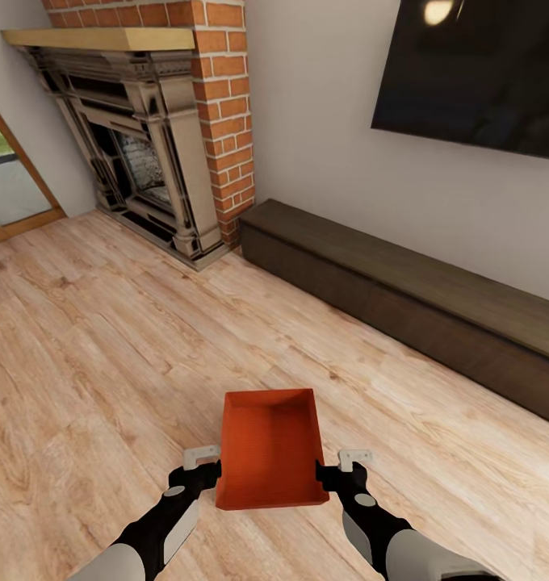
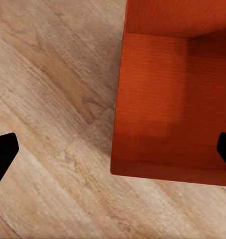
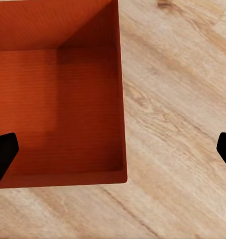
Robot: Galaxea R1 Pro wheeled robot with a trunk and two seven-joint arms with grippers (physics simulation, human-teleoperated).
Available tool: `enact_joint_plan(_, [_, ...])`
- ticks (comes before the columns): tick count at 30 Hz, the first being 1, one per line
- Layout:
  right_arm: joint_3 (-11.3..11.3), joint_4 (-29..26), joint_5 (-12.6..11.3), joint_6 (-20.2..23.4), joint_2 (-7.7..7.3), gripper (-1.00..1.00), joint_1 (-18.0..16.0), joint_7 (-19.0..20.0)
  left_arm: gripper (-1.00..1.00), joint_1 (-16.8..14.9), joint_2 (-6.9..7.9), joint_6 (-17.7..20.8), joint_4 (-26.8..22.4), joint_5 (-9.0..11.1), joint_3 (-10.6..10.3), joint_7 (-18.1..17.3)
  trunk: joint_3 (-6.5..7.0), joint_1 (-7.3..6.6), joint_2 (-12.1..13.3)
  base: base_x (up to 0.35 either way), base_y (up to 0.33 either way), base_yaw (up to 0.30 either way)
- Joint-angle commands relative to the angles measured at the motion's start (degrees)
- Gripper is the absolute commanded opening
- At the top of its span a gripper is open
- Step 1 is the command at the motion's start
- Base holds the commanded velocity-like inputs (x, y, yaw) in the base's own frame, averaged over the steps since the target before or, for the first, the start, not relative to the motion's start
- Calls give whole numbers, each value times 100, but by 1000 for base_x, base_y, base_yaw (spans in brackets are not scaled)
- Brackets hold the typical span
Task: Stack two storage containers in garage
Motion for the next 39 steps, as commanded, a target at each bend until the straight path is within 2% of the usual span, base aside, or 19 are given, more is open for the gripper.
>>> enact_joint_plan(1, [5, 6, 22, -14, 1, 100, -4, -30, 100, -3, 5, -4, -4, 50, -49, 44, -22, 23, -44, 0, 0, 0])
enact_joint_plan(10, [4, 6, 0, -135, -2, 100, -4, -29, 100, -3, 5, 4, -4, 49, -49, 44, -184, 220, -405, 0, 0, 0])
enact_joint_plan(39, [5, 14, -5, -146, 0, 100, -4, -23, 100, -3, 10, 5, -4, 56, -40, 44, -704, 857, -1568, 0, 0, 0])
